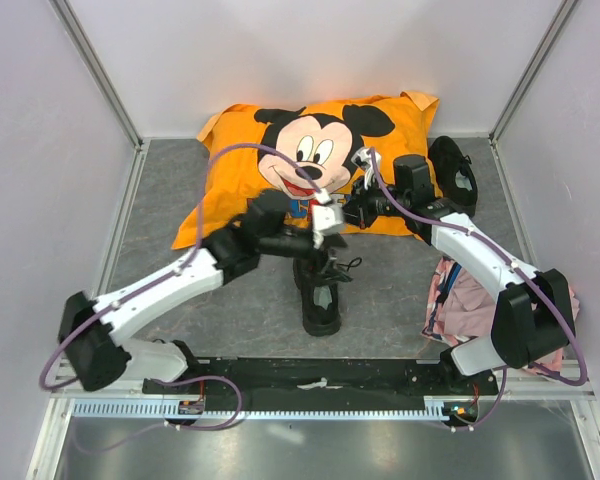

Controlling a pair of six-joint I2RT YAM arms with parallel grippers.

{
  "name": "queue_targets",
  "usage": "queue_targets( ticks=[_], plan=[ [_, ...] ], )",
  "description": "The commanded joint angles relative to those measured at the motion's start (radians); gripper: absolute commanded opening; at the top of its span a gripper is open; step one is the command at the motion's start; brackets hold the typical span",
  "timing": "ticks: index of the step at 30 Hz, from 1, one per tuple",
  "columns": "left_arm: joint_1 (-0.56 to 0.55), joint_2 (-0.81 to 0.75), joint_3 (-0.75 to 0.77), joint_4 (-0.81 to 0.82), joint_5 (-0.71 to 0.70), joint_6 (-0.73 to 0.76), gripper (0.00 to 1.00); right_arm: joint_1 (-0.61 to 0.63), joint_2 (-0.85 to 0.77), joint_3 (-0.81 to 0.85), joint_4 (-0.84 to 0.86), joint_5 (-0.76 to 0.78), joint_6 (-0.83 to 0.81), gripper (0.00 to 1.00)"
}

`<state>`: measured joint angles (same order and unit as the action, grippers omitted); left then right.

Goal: Tie the shoes

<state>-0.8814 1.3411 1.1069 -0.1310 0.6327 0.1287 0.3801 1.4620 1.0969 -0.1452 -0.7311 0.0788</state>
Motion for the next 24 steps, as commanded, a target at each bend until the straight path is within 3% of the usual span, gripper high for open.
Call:
queue_targets(
  ticks=[1,4,8,13,20,24],
  plan=[
    [0.160,-0.178,-0.041,-0.186,0.129,0.138,0.90,0.011,0.011,0.017,0.076,-0.073,-0.002,0.00],
    [0.257,-0.255,-0.105,-0.231,0.145,0.268,0.92,0.017,0.015,0.020,0.078,-0.086,-0.010,0.00],
    [0.266,-0.319,-0.160,-0.233,0.139,0.486,0.91,0.020,0.009,0.021,0.076,-0.111,-0.022,0.00],
    [0.266,-0.304,-0.188,-0.233,0.140,0.861,0.81,0.040,0.009,0.035,0.085,-0.154,-0.013,0.00],
    [0.266,-0.264,-0.217,-0.088,0.114,0.939,0.81,0.088,-0.002,0.037,0.095,-0.180,-0.013,0.00],
    [0.259,-0.283,-0.284,-0.090,0.153,1.146,0.80,0.112,0.009,0.052,0.090,-0.191,-0.004,0.00]
  ],
)
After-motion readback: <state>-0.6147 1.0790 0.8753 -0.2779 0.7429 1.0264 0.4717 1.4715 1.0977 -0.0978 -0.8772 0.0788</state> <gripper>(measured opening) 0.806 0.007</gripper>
